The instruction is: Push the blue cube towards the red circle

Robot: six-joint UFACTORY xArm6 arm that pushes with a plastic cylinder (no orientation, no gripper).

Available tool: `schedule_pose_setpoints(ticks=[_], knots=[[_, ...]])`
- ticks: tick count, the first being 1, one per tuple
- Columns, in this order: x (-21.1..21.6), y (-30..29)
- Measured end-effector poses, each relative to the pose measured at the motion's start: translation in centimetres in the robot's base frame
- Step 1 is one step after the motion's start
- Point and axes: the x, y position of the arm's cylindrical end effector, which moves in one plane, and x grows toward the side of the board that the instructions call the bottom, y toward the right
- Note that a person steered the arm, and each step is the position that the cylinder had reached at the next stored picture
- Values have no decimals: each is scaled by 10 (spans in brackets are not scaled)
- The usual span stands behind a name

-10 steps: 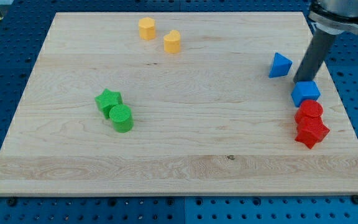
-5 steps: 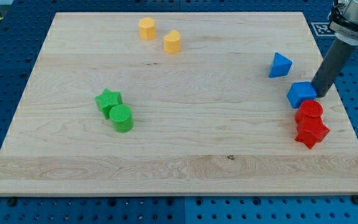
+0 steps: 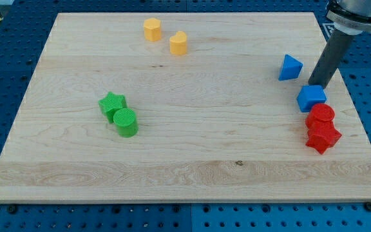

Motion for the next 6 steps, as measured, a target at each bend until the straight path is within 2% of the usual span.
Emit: schedule_pose_setpoints(ticks=[4, 6], knots=[[19, -22], [0, -36]])
